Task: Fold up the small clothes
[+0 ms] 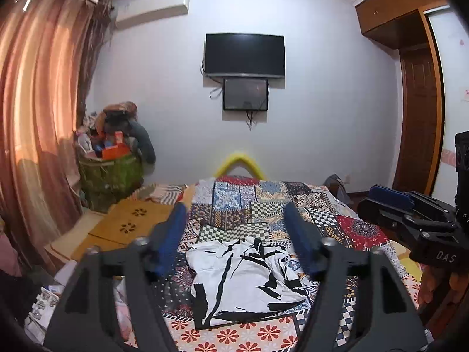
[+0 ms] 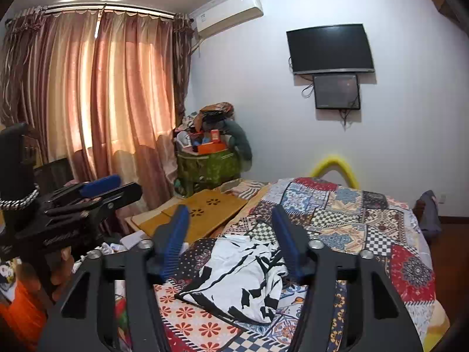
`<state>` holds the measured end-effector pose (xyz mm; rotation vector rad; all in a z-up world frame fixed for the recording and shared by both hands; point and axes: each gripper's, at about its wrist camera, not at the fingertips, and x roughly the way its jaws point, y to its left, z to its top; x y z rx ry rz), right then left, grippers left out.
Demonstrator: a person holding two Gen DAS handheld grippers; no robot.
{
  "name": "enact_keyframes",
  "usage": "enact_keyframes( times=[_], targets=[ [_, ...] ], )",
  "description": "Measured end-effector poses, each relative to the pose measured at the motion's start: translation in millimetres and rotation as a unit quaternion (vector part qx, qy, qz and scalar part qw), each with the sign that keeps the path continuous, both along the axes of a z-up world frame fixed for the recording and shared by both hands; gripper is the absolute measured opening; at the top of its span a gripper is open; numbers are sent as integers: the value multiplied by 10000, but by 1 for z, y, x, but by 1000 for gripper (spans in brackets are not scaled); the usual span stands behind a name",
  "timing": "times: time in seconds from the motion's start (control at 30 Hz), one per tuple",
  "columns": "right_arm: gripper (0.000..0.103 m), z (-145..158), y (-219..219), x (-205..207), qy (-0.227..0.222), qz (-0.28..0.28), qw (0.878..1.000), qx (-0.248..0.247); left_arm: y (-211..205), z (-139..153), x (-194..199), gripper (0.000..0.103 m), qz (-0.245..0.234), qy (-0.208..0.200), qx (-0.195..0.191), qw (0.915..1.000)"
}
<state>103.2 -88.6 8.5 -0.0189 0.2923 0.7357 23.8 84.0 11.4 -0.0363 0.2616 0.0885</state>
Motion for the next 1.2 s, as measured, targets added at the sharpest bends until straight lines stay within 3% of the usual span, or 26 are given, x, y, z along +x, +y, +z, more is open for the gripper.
enact_keyframes(
  times=[0.23,0.33,1.2],
  targets=[
    [92,-3,-2,-7,-87,-344,9994,-26,-2,-4,-11,101,40,-75,-28,10000],
    [102,-2,-3,-12,-153,-438,9989,-25,0,-4,-16,103,9,-105,-85,9999],
    [102,-4,-2,-19,-124,-652,9978,-72,-3,-8,-19,103,42,-100,-145,9998]
  ],
)
